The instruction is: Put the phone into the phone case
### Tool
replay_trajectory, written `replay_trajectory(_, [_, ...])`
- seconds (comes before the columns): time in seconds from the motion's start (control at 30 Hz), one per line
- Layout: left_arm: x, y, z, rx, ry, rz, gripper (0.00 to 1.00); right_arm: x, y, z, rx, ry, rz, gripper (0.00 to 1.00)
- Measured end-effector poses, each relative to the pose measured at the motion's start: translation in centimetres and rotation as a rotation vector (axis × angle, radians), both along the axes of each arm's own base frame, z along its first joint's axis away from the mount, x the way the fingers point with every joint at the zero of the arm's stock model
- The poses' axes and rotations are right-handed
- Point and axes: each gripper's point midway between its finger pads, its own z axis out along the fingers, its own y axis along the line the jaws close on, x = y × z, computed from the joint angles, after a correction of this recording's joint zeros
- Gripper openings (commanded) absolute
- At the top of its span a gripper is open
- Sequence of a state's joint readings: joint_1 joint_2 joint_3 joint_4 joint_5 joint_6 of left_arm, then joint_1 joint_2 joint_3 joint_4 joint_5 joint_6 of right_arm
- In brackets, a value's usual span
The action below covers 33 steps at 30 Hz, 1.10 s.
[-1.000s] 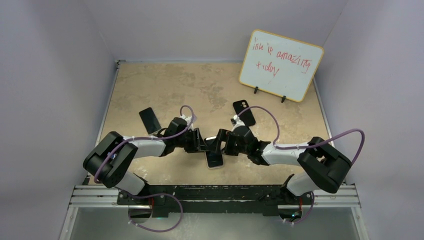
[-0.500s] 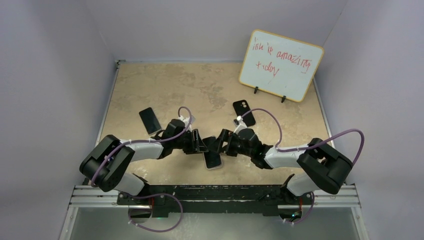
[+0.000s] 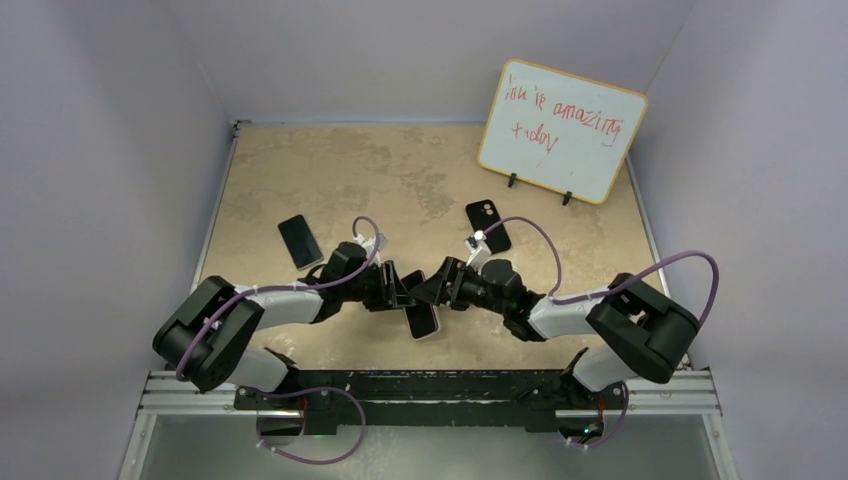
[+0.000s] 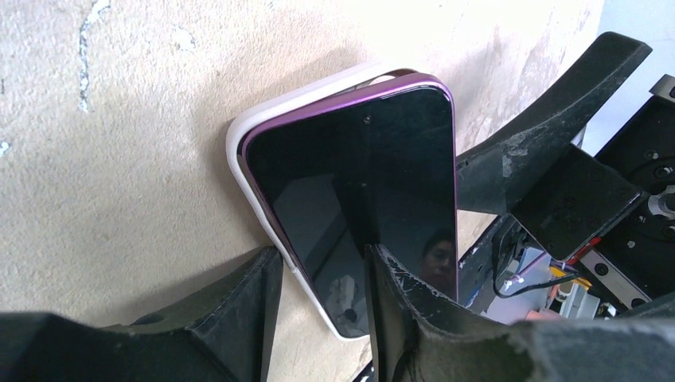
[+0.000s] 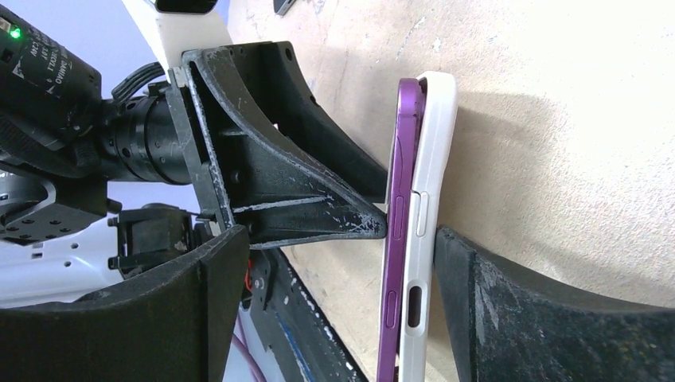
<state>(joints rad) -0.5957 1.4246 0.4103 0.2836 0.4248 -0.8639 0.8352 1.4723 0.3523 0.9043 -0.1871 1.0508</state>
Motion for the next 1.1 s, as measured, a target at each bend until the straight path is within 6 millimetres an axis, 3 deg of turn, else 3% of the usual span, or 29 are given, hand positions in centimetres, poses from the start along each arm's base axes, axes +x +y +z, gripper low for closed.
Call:
replay_trajectory(0.33, [-0.5, 0.3, -0.2, 0.003, 0.008, -0.002, 0.4, -0.1, -0.3, -0.8, -0.027, 0.009, 0.004, 0.52])
replay_trajectory(0.47, [-0.6, 0.3, -0.1, 0.005, 0.012, -0.003, 0.4, 0.0, -0.5, -1.1, -0.04, 0.015, -0.004, 0.54])
replay_trajectory(0.63, [-0.8, 0.5, -0.3, 0.013, 0.023, -0.003, 0.38, 0.0, -0.4, -0.9, -0.034, 0.011, -0.003, 0.66])
replay_trajectory(1.1, [-1.2, 1.1, -0.5, 0.047, 0.021, -0.01, 0.38, -0.3, 0.0, 0.3, 0.013, 0.02, 0.011, 0.61])
